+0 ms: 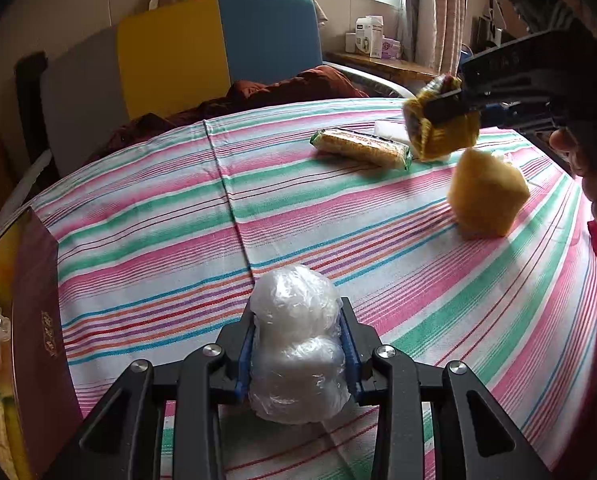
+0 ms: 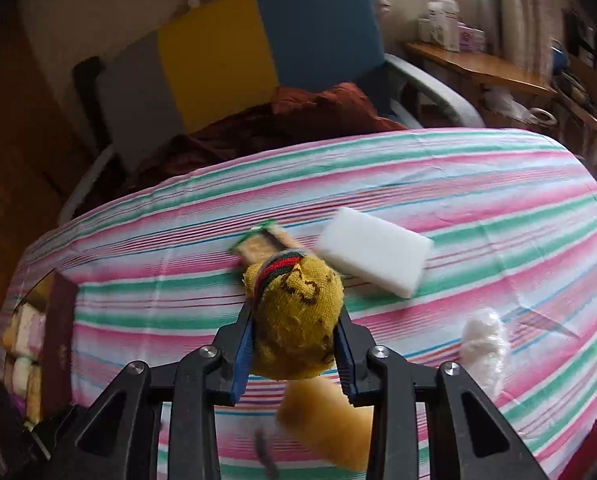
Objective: Organize objects
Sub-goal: 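Carry the wrapped ball and knit toy toward the gold tray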
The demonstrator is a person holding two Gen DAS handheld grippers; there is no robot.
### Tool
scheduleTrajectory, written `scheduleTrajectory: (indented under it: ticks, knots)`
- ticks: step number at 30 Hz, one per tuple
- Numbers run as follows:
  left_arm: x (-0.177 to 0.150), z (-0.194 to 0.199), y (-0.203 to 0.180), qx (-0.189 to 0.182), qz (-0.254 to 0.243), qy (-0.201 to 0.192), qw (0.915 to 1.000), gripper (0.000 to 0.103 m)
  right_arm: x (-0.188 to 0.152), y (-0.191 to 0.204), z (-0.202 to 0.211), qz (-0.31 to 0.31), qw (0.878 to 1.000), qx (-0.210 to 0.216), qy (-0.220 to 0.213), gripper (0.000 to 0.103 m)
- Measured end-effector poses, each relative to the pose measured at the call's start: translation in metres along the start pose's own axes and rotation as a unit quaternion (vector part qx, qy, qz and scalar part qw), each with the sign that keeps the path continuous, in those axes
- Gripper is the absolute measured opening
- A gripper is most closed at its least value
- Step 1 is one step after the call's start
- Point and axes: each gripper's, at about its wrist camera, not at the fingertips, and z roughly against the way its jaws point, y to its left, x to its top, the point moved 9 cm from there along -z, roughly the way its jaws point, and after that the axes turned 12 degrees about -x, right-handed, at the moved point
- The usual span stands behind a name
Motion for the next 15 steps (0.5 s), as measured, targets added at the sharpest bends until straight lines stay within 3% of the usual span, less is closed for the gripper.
scheduleTrajectory:
  ticks: [2,4,7,15]
  knots:
    - [0.000,0.000,0.000,-0.001,0.001,-0.001,1.0000,0.036,-0.008,0.030,0.005,0.040,0.998,0.052,0.006,0.035]
    - [-0.001,0.002,0.001,-0.001,0.003,-0.004,1.0000,0.036,-0.020,0.058,0.006,0.095,0.993,0.069,0.013,0.035]
    - [-0.002,0.005,0.003,-0.001,0.014,-0.008,0.9999,0.036,-0.033,0.074,-0.005,0.141,0.988,0.058,0.034,0.035]
    - [-0.014,0.025,-0.001,0.004,0.019,-0.008,0.9998,0.036,-0.031,0.066,-0.009,0.137,0.989,0.027,0.036,0.035]
